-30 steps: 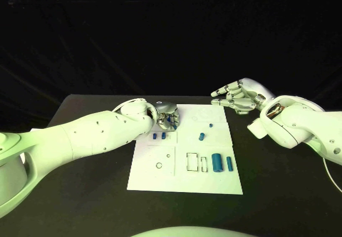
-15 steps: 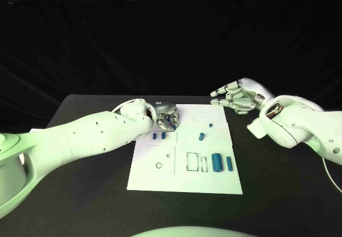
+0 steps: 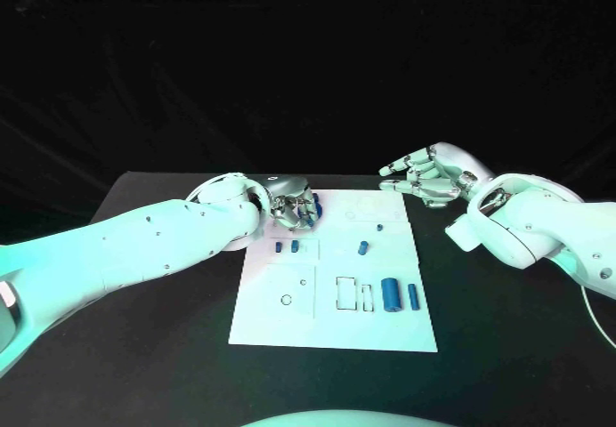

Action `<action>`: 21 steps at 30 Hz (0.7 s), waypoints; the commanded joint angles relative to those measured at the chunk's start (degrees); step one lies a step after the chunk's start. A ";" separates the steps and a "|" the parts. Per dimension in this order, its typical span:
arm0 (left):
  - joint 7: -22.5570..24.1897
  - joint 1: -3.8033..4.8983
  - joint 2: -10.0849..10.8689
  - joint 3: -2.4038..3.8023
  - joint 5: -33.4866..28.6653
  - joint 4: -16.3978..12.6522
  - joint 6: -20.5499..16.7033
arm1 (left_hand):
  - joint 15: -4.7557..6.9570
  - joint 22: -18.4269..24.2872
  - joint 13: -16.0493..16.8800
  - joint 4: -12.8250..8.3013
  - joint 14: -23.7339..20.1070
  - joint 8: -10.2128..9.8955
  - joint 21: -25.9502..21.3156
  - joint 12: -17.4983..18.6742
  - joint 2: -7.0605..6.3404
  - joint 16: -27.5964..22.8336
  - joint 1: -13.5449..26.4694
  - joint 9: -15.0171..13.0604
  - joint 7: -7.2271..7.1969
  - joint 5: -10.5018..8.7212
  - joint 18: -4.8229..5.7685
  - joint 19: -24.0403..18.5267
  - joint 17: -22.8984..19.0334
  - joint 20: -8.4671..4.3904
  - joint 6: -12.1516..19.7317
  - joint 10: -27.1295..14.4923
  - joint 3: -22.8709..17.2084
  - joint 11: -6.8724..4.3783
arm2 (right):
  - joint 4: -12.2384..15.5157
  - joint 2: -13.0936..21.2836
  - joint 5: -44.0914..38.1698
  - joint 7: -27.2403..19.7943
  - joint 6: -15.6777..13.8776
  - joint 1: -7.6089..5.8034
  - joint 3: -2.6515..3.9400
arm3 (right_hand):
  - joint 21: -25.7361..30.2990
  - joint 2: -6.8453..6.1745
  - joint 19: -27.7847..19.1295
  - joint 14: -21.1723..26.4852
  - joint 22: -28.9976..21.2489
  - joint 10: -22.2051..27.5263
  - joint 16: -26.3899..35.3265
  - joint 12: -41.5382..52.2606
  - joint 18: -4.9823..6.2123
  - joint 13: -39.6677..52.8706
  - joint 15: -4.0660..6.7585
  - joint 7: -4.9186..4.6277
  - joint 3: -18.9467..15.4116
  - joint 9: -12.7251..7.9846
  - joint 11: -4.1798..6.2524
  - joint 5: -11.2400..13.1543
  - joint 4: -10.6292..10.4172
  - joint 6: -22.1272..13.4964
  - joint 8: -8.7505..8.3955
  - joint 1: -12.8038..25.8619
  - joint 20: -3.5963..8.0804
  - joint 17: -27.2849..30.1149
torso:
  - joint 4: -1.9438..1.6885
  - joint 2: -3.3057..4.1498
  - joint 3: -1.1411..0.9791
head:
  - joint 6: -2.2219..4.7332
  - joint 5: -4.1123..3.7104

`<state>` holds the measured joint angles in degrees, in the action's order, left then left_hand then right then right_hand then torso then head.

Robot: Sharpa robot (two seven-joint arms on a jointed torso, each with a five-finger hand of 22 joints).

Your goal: Assemble the parts on the task board

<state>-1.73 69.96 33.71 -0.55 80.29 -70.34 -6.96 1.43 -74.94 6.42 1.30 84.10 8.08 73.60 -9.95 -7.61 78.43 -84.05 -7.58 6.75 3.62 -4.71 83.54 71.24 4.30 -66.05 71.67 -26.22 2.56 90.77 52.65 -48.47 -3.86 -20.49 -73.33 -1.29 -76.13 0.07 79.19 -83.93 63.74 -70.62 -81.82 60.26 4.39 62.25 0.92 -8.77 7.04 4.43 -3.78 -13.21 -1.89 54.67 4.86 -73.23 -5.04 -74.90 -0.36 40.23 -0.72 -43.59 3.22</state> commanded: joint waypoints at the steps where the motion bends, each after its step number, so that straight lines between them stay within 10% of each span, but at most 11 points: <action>1: 0.22 0.04 1.16 0.19 -3.13 -1.07 -0.17 | 0.20 -2.26 0.11 -0.01 1.31 -0.34 0.40 0.31 -0.11 -0.30 0.49 0.04 0.17 -0.09 0.83 0.44 -0.12 -0.04 -0.29 0.29 -0.38 0.25 | 0.02 0.04 -0.24 -0.48 0.68 0.04 0.00 | 0.21 0.21 -0.24 -3.66 0.04 0.23 0.15 0.11 0.80 0.02 -0.09 -0.08 -0.36 0.04 0.10 -0.22 -0.08 0.27 0.36 -0.14 -0.01 -5.28 | -0.03 -0.03 -0.04 | -0.04 0.08; 21: -1.34 -0.02 3.46 0.13 -2.88 0.24 3.54 | 0.15 -2.16 0.17 -0.19 1.25 -0.53 0.20 0.59 -0.39 -0.57 0.98 0.12 0.21 -0.10 0.77 0.33 -0.63 0.00 -0.39 0.44 -0.64 0.30 | 0.10 0.16 -0.24 -0.41 0.66 0.05 0.00 | 0.21 0.21 -0.24 -3.66 0.04 0.23 0.15 0.11 0.80 0.02 -0.09 -0.08 -0.36 0.04 0.10 -0.22 -0.08 0.27 0.36 -0.14 -0.01 -5.28 | -0.04 0.04 -0.02 | -0.05 0.63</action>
<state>-2.73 69.92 37.22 -0.44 77.39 -70.15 -4.85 1.43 -74.93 6.58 1.01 84.09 7.71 73.84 -9.72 -7.94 78.20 -83.73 -7.44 6.95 3.62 -4.73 83.54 70.67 4.31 -66.24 71.87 -26.50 2.76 90.81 52.82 -48.47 -3.86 -20.49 -73.33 -1.29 -76.13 0.07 79.19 -83.93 63.74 -70.62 -81.82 60.26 4.39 62.24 0.92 -8.77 7.04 4.43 -3.78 -13.21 -1.89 54.67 4.86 -73.23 -5.04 -74.94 -0.42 40.25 -0.72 -43.57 3.82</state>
